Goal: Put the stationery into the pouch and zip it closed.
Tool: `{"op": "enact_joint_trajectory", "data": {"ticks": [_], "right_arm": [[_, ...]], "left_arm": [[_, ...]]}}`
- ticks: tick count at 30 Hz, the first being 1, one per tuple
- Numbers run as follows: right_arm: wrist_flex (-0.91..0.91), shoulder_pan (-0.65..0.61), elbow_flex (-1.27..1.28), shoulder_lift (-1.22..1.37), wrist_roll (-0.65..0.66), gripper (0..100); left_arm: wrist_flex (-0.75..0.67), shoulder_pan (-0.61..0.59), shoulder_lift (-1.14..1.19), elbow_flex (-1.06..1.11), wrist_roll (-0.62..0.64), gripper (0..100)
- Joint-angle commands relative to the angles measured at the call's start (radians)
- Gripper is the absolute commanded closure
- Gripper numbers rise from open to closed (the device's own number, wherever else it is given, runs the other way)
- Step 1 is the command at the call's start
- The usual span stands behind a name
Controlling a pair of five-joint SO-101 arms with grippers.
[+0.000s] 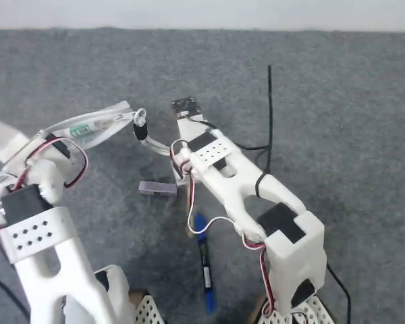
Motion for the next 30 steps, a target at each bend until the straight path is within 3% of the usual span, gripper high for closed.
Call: {"op": "enact_joint_trajectory", "data": {"ticks": [1,9,16,30], "right_arm": [[0.065,0.03,-0.031,-0.101,0.017,98.5],[0.062,0.024,-0.035,-0.097,0.009,81.7],[-0.056,0.024,-0.031,-0.096,0.009,88.1],[-0.11,0.028,-0.063,0.033,-0.057,88.6]], "left_arm": [[-0.04,-0.003,0.002,-0.027,0.014,99],[-0.04,-0.003,0.002,-0.027,0.012,99],[-0.04,-0.003,0.002,-0.027,0.012,99],[-0.04,-0.003,0.002,-0.027,0.011,99]]}}
